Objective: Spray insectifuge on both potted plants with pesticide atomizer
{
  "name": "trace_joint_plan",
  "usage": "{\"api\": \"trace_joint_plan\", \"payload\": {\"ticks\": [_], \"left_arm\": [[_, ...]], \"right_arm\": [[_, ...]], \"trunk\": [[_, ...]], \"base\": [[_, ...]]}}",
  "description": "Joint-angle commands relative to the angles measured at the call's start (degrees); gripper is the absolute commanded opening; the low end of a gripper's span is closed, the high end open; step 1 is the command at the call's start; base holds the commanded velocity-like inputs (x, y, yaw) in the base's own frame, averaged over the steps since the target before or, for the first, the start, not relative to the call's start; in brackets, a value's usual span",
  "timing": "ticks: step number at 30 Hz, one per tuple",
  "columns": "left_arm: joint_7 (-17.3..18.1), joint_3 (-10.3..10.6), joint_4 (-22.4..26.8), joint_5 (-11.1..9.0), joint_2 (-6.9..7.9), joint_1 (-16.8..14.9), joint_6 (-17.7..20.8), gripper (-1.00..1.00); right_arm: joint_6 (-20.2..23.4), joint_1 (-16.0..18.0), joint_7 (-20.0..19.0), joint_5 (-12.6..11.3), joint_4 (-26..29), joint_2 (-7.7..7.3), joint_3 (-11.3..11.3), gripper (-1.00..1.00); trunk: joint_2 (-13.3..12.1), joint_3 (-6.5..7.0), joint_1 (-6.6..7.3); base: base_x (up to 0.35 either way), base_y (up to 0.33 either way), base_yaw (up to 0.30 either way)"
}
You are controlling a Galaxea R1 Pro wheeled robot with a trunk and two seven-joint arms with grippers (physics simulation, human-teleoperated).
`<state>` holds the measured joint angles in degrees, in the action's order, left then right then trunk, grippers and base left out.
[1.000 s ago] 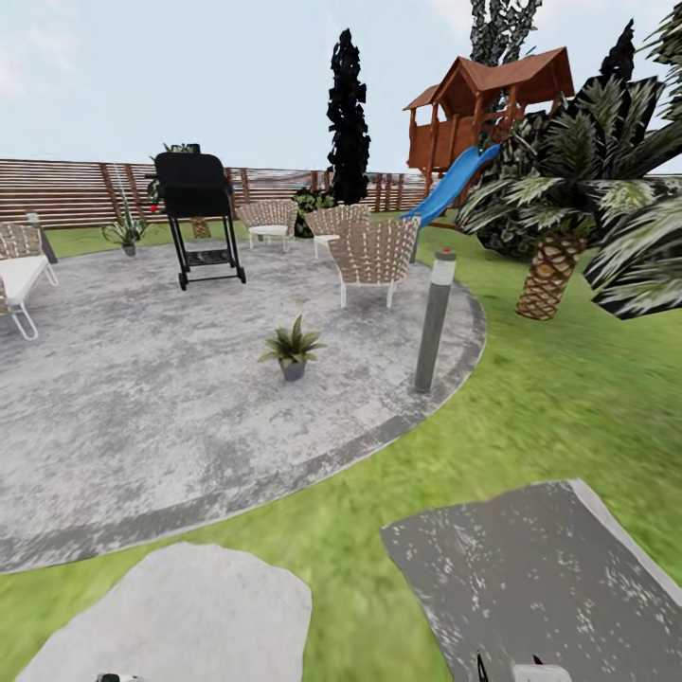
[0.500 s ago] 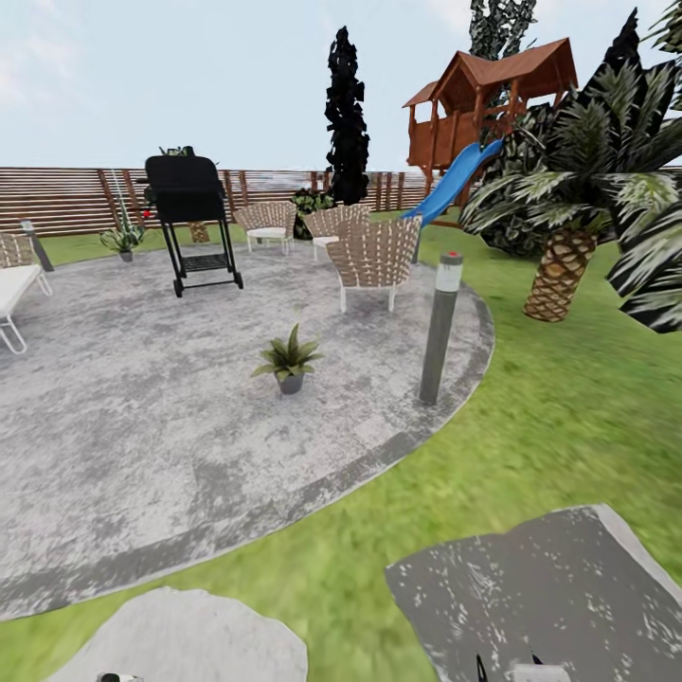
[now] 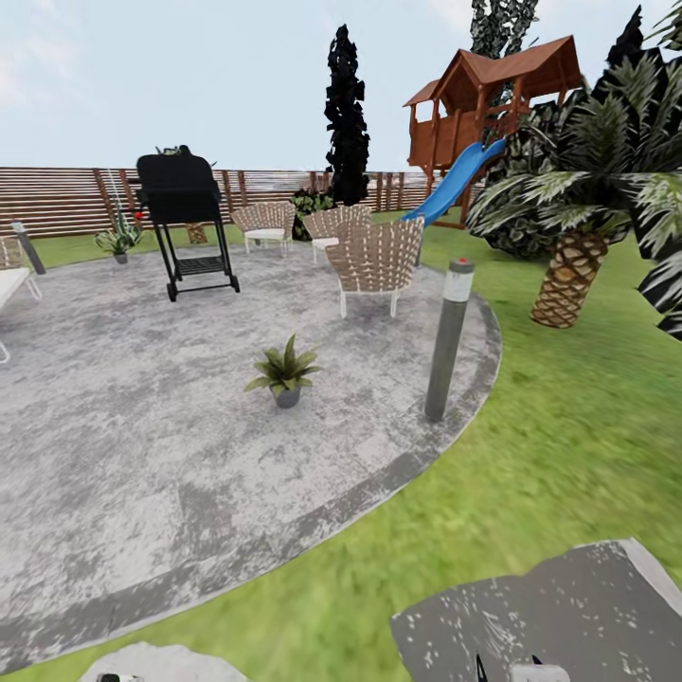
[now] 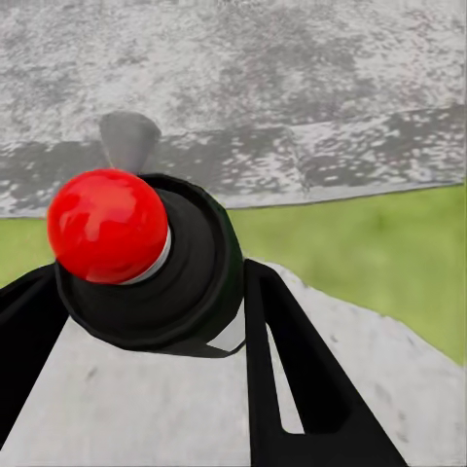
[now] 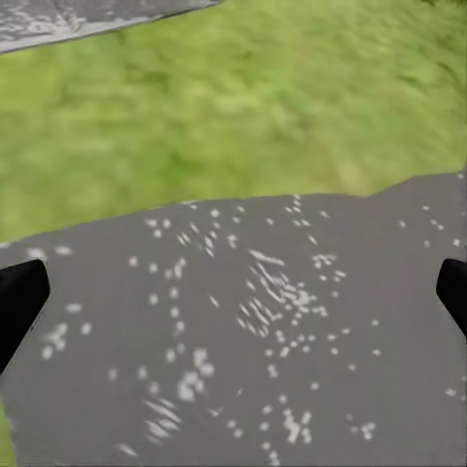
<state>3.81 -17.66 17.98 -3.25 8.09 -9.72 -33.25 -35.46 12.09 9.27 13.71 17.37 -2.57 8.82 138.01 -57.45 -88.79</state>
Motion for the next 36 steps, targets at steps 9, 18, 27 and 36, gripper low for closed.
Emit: {"api": "trace_joint_plan", "payload": {"ticks": [9, 18, 27, 36], "left_arm": [[0.4, -0.1, -0.1, -0.3, 0.0, 0.0, -0.1, -1.0], [0.4, -0.1, -0.1, -0.3, 0.0, 0.0, -0.1, -1.0], [0.7, -0.1, 1.1, -0.3, -0.02, 0.0, -0.1, -1.0], [1.3, 0.3, 1.3, 0.1, -1.07, 0.0, -0.1, -1.0]], "right_arm": [[-0.1, 0.0, 0.3, 0.6, -0.1, 0.02, 0.2, 1.0], [-0.1, 0.0, 0.3, 0.6, -0.1, 0.07, 0.2, 1.0], [-0.1, 0.0, 0.4, 0.6, -0.7, -0.05, 0.5, 1.0], [0.0, 0.0, 0.4, 0.6, -1.4, 0.14, 0.4, 1.0]], "trunk": [[0.0, -0.05, -0.02], [0.0, -0.05, -0.02], [0.0, -0.05, -0.02], [0.0, -0.05, -0.02]], "base": [[0.339, 0.0, 0.0], [0.339, 0.0, 0.008], [0.339, 0.0, 0.106], [0.339, 0.0, 0.003]]}}
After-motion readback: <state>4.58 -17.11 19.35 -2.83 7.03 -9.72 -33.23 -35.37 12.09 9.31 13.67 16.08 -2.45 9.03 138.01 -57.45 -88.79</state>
